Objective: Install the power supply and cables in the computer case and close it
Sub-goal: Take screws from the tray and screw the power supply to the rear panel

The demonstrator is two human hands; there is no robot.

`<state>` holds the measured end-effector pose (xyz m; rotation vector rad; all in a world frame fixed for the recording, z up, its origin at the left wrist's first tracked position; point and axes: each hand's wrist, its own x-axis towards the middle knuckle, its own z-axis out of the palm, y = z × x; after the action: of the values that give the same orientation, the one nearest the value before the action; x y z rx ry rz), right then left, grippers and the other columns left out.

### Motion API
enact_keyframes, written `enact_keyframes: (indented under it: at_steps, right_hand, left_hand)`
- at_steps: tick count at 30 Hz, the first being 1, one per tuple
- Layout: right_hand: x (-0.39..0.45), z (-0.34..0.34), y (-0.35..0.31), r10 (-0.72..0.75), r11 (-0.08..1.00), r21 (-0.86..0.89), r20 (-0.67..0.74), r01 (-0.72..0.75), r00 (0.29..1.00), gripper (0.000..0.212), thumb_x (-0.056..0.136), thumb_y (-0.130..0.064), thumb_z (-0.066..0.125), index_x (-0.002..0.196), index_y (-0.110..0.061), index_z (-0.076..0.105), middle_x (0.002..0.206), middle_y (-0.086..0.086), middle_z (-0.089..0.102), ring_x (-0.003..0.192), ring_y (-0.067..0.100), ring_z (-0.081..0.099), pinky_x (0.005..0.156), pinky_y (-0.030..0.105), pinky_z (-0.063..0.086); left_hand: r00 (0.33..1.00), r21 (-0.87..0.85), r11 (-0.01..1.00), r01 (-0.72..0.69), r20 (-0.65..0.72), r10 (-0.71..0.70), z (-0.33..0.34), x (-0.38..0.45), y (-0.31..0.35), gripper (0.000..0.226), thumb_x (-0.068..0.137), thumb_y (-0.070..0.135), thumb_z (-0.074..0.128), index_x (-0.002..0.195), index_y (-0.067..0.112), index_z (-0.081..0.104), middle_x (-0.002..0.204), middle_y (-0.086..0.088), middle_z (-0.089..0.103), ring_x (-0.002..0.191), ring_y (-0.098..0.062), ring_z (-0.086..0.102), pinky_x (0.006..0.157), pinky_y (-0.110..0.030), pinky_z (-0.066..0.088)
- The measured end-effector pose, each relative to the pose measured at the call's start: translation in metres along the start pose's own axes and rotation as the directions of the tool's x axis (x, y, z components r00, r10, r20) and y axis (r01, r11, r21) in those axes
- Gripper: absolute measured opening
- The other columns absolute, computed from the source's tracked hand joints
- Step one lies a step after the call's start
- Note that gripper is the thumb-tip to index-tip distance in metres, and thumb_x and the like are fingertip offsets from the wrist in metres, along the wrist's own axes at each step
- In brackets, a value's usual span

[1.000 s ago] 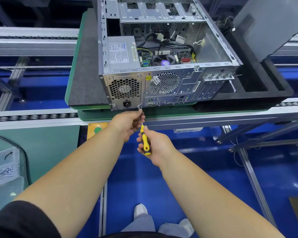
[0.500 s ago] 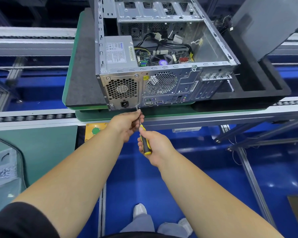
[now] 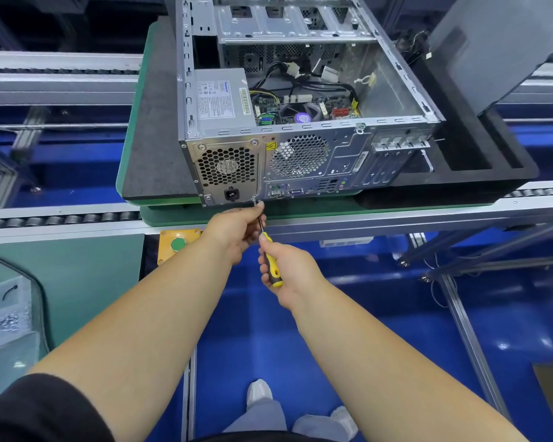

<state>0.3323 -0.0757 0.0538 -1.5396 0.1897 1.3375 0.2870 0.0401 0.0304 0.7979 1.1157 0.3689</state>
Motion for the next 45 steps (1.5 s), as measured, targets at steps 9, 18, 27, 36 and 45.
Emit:
enact_keyframes:
  at_steps: [9, 18, 27, 36, 45]
  right_hand:
    - [-0.005, 0.005, -0.002, -0.003, 0.999, -0.042, 0.036, 0.004, 0.999, 0.045, 0.101, -0.041, 0.05, 0.083, -0.007, 0.072, 0.057, -0.001, 0.056, 0.048, 0.01, 0.046, 0.046, 0.02, 0.042]
    - [-0.008, 0.001, -0.011, 0.132, 0.985, 0.097, 0.107, -0.142, 0.985, 0.051, 0.104, -0.043, 0.041, 0.085, -0.005, 0.069, 0.052, -0.002, 0.05, 0.042, 0.007, 0.036, 0.039, 0.018, 0.029]
    - [-0.004, -0.002, -0.004, 0.038, 0.998, 0.047, 0.085, -0.042, 0.996, 0.042, 0.094, -0.047, 0.06, 0.085, -0.007, 0.068, 0.058, 0.0, 0.057, 0.046, 0.009, 0.046, 0.043, 0.019, 0.04]
    - [-0.001, 0.001, -0.01, 0.019, 1.0, 0.015, 0.022, -0.02, 1.0, 0.039, 0.097, -0.041, 0.058, 0.078, -0.008, 0.069, 0.056, -0.003, 0.055, 0.045, 0.007, 0.043, 0.039, 0.017, 0.037]
    - [-0.001, -0.006, -0.014, 0.059, 0.997, 0.043, 0.087, -0.063, 0.994, 0.037, 0.097, -0.04, 0.059, 0.081, -0.008, 0.068, 0.055, -0.002, 0.054, 0.044, 0.007, 0.042, 0.039, 0.017, 0.035]
  left_hand:
    - [0.999, -0.047, 0.999, 0.018, 0.027, -0.017, -0.001, -0.003, 0.008, 0.011, 0.095, 0.015, 0.059, 0.088, 0.014, 0.067, 0.071, 0.005, 0.072, 0.066, -0.003, 0.067, 0.058, -0.016, 0.051]
    - [1.0, -0.045, 0.999, 0.027, -0.01, -0.027, 0.006, -0.002, 0.009, 0.013, 0.094, 0.014, 0.061, 0.081, 0.012, 0.063, 0.053, 0.006, 0.066, 0.052, -0.004, 0.053, 0.047, -0.013, 0.042]
    - [1.0, -0.062, 0.998, -0.002, -0.016, 0.001, 0.005, -0.001, 0.006, 0.01, 0.094, 0.013, 0.062, 0.084, 0.012, 0.063, 0.055, 0.006, 0.067, 0.054, -0.002, 0.057, 0.048, -0.012, 0.044]
    - [0.999, -0.073, 0.997, 0.004, -0.031, -0.006, 0.005, 0.005, 0.006, 0.01, 0.091, 0.015, 0.065, 0.082, 0.011, 0.065, 0.057, 0.004, 0.068, 0.045, 0.0, 0.058, 0.046, -0.013, 0.044]
    - [1.0, -0.069, 0.998, -0.002, -0.028, 0.0, 0.006, -0.002, 0.006, 0.012, 0.091, 0.019, 0.067, 0.081, 0.013, 0.065, 0.059, 0.005, 0.068, 0.052, -0.003, 0.055, 0.052, -0.014, 0.046]
